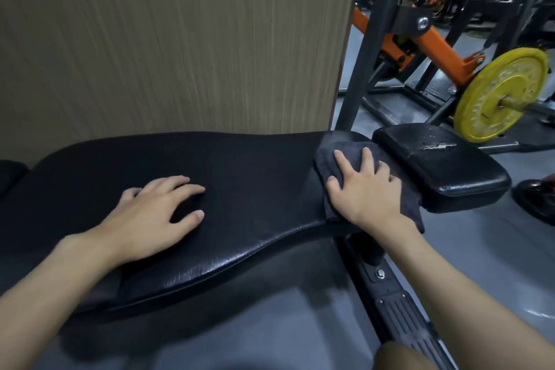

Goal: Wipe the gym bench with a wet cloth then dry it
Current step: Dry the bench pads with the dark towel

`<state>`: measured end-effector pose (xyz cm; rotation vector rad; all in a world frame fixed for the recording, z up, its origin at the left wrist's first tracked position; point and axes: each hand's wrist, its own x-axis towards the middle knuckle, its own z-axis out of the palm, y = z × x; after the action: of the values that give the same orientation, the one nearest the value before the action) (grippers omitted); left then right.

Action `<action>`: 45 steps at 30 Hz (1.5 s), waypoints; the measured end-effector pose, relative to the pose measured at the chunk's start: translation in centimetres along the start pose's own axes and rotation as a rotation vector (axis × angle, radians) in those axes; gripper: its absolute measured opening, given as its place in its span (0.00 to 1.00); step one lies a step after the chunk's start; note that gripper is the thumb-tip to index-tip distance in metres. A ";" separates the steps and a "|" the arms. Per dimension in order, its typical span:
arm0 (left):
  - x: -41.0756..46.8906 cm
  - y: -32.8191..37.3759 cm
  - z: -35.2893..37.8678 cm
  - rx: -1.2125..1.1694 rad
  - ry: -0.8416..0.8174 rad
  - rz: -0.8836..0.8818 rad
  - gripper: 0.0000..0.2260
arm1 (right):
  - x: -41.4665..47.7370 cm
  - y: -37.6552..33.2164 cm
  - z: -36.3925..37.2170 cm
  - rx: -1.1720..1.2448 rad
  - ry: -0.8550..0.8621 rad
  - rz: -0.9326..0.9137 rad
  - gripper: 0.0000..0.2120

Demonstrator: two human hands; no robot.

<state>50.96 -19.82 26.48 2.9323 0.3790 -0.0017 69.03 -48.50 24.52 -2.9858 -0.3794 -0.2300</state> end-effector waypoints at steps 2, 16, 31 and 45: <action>0.2 -0.2 0.3 0.001 0.007 0.018 0.25 | -0.6 -2.5 0.2 -0.002 0.013 -0.058 0.29; -4.9 -11.9 -1.6 -0.055 0.074 0.107 0.22 | -8.0 -20.9 0.7 -0.004 -0.053 -0.244 0.31; -11.6 -25.8 -2.7 -0.339 0.251 0.148 0.09 | -17.0 -40.9 1.1 0.027 -0.115 -0.388 0.31; -12.5 -22.2 -1.4 -0.344 0.257 0.066 0.15 | -19.5 -32.6 0.5 0.102 -0.034 -0.490 0.31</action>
<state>33.26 -1.65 24.11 2.6044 0.2847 0.4098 42.04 -21.71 24.17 -2.7494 -1.0880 -0.1957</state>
